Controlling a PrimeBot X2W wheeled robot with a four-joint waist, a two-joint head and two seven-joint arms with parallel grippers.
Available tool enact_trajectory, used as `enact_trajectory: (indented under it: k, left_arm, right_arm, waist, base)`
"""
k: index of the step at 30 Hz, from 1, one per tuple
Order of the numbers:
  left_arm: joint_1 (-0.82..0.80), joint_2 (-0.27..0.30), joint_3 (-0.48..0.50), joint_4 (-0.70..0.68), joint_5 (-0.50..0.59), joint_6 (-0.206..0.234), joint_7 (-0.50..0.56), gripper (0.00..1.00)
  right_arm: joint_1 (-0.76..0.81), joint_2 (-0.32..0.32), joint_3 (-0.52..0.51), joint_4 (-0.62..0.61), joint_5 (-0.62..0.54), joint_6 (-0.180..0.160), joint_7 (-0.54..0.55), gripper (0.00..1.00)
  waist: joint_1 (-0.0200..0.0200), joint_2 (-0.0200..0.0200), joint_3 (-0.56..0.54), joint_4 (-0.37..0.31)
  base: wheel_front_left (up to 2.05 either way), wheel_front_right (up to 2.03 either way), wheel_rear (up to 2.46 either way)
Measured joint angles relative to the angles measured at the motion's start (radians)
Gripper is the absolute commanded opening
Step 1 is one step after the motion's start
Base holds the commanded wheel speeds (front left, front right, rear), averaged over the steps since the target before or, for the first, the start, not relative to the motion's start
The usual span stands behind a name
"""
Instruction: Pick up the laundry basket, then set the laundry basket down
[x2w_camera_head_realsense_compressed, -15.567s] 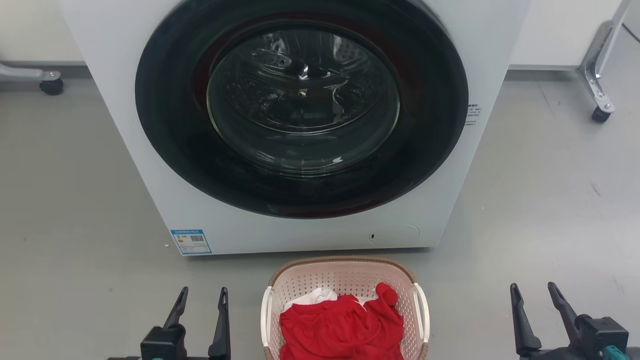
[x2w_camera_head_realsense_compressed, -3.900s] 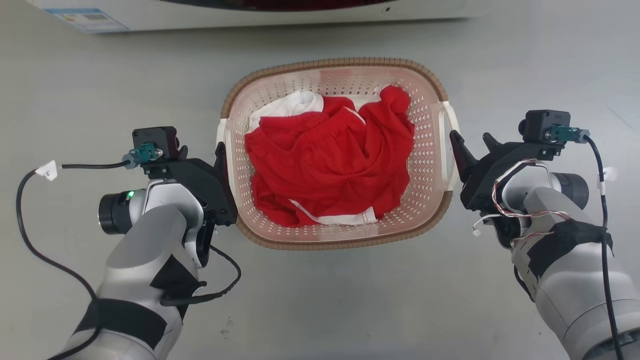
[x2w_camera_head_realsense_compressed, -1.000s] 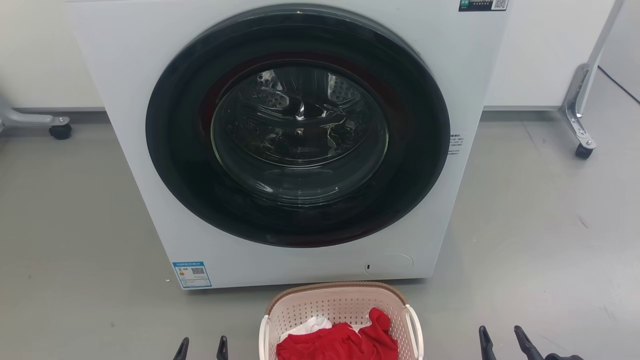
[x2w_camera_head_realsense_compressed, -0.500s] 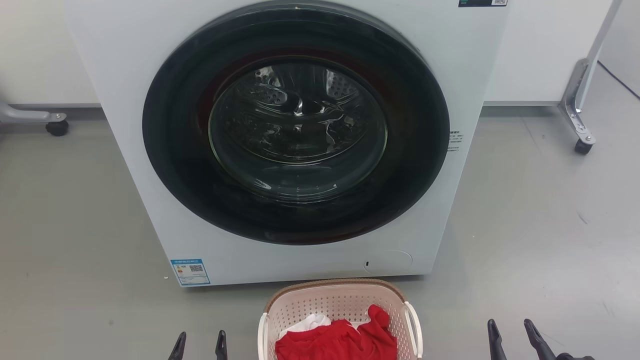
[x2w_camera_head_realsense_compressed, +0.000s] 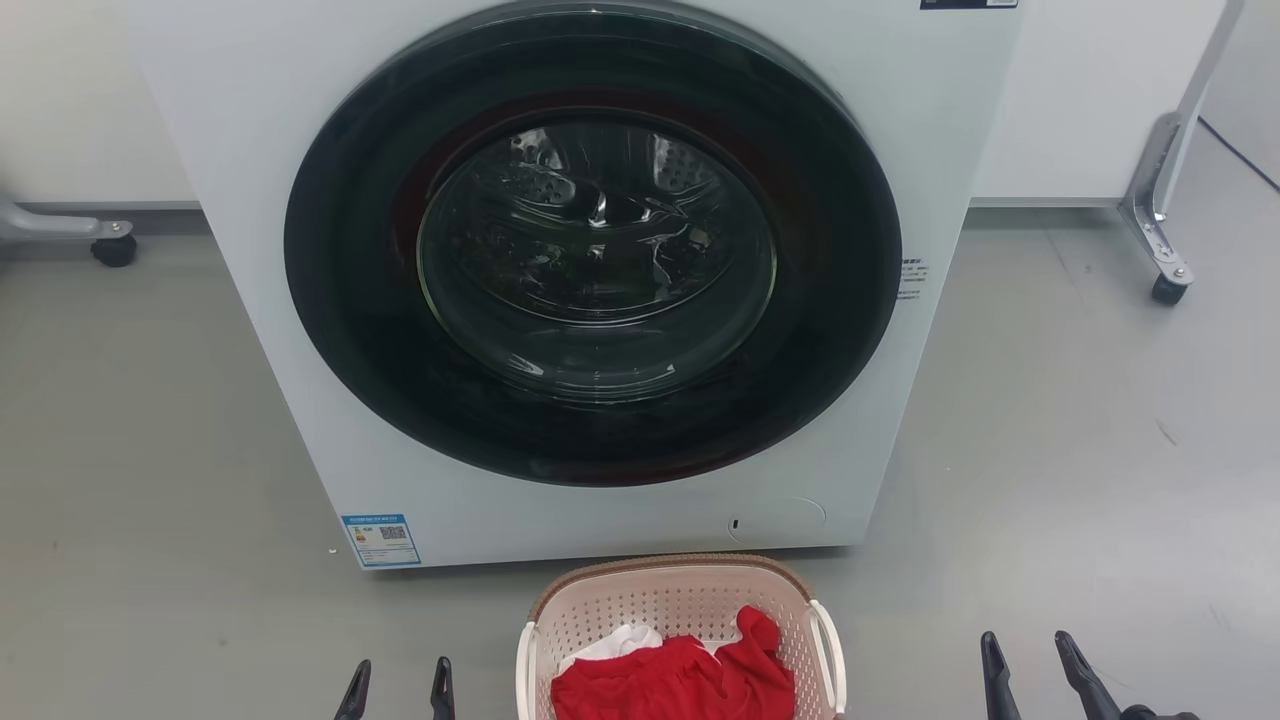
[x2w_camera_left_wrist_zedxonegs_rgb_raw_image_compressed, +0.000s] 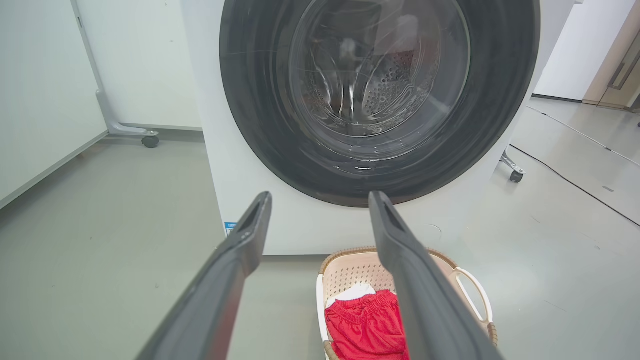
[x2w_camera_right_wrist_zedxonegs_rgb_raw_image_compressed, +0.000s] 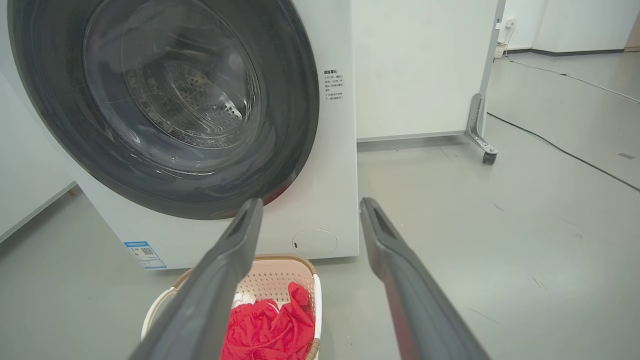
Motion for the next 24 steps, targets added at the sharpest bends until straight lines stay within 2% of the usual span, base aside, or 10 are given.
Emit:
enact_trajectory:
  k: [6,7,16,24]
  left_arm:
    - [0.000,-0.005,0.006,-0.004,0.008,0.000,0.000,1.00]
    - [0.000,-0.006,0.005,0.000,0.007,0.000,0.001,0.00]
    - [0.019,-0.008,0.015,0.038,-0.023,-0.011,0.014,0.00]
    - [0.013,-0.012,0.044,0.047,-0.144,-0.029,0.049,0.00]
  right_arm:
    - [0.012,0.000,-0.007,-0.013,-0.001,-0.003,0.008,1.00]
    - [0.013,0.002,-0.006,-0.009,-0.001,-0.004,0.009,0.00]
    - [0.034,0.025,-0.020,0.032,0.031,0.004,0.025,0.00]
    - [0.027,0.038,-0.054,0.037,0.144,0.022,0.055,0.00]
  waist:
    - [0.0000,0.0000,0.004,0.003]
    - [0.0000,0.0000,0.004,0.004]
    - [0.0000,0.0000,0.006,0.004]
    - [0.0000,0.0000,0.008,0.004]
  base:
    - [0.00,0.00,0.00]
    - [0.00,0.00,0.00]
    - [0.00,0.00,0.00]
    - [0.00,0.00,0.00]
